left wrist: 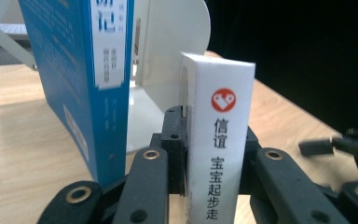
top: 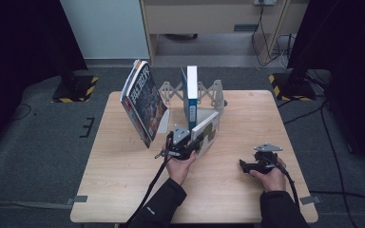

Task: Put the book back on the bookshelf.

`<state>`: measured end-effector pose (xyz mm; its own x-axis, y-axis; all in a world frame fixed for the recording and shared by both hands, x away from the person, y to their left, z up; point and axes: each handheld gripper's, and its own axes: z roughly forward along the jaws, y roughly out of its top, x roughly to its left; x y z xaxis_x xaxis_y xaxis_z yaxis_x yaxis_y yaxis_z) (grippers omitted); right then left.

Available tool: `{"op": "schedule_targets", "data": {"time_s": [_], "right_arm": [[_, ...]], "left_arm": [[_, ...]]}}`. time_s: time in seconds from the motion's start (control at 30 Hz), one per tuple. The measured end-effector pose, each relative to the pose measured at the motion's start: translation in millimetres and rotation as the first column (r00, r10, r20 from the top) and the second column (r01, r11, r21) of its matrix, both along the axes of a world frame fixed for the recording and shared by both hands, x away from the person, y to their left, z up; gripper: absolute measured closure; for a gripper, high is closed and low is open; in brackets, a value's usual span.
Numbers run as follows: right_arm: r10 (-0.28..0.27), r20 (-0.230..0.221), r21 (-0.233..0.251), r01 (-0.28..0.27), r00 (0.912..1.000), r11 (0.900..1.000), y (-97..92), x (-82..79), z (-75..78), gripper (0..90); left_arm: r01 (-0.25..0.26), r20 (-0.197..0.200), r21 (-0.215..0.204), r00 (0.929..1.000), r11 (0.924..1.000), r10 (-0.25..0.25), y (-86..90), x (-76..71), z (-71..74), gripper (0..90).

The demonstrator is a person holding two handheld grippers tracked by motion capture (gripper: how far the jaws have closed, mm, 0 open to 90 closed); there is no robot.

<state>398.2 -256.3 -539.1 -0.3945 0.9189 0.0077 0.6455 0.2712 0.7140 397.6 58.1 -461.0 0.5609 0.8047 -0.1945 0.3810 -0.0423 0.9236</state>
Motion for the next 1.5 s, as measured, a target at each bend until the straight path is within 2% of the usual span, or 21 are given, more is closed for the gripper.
{"op": "schedule_targets", "data": {"time_s": [0.23, 0.6, 0.67, 0.7, 0.73, 0.9, 1.0, 1.23, 1.37, 1.43, 1.5], "right_arm": [[0.002, 0.0, -0.002, -0.002, 1.0, 1.0, -0.1, 0.0, 0.0, 5.7], [0.0, 0.001, 0.0, 0.0, 1.0, 1.0, 0.0, 0.0, 0.0, 5.7], [0.0, 0.0, 0.0, 0.0, 1.0, 1.0, 0.1, 0.0, 0.0, 5.7], [-0.001, 0.0, 0.0, 0.001, 1.0, 1.0, 0.1, 0.0, 0.0, 5.7], [0.002, 0.0, -0.001, -0.002, 1.0, 1.0, 0.0, 0.0, 0.0, 5.6], [0.0, 0.002, -0.002, 0.0, 1.0, 1.0, 0.1, 0.0, -0.1, 5.6], [0.001, 0.0, -0.002, -0.001, 1.0, 1.0, 0.1, 0.0, -0.1, 5.6], [0.001, 0.0, -0.002, -0.001, 1.0, 1.0, 0.1, 0.0, -0.1, 5.6], [0.001, 0.0, -0.002, -0.001, 1.0, 1.0, 0.1, 0.0, 0.0, 5.6], [0.0, 0.002, -0.002, 0.0, 1.0, 1.0, 0.2, 0.0, -0.1, 5.5], [0.0, 0.002, -0.002, 0.0, 1.0, 1.0, 0.2, 0.0, -0.1, 5.6]], "left_arm": [[0.027, -0.029, 0.036, 0.9993, 0.999, -0.026, 10.9, -11.8, -11.4, 72.7], [0.061, -0.037, 0.101, 0.9977, 0.993, -0.058, 14.1, -28.3, -29.7, 72.4], [0.067, -0.056, 0.108, 0.9966, 0.992, -0.061, 14.9, -29.7, -32.7, 72.0], [0.065, -0.046, 0.101, 0.9971, 0.9928, -0.06, 15.3, -30.4, -33.7, 71.9], [0.065, -0.045, 0.095, 0.9971, 0.9933, -0.061, 15.4, -30.7, -34.3, 71.9], [0.071, -0.037, 0.118, 0.9971, 0.9906, -0.067, 12.0, -31.6, -33.8, 71.0], [0.067, -0.037, 0.106, 0.9973, 0.9921, -0.063, 11.1, -29.6, -35.0, 70.3], [0.067, -0.057, 0.105, 0.9964, 0.9922, -0.062, 2.1, -20.6, -39.5, 67.0], [0.037, -0.052, 0.131, 0.9982, 0.9907, -0.03, -0.1, -19.4, -38.0, 72.6], [0.025, -0.051, 0.132, 0.9985, 0.9909, -0.019, 0.5, -19.1, -37.7, 74.3], [0.008, -0.043, 0.113, 0.9991, 0.9935, -0.003, 0.9, -19.3, -37.2, 74.5]]}}
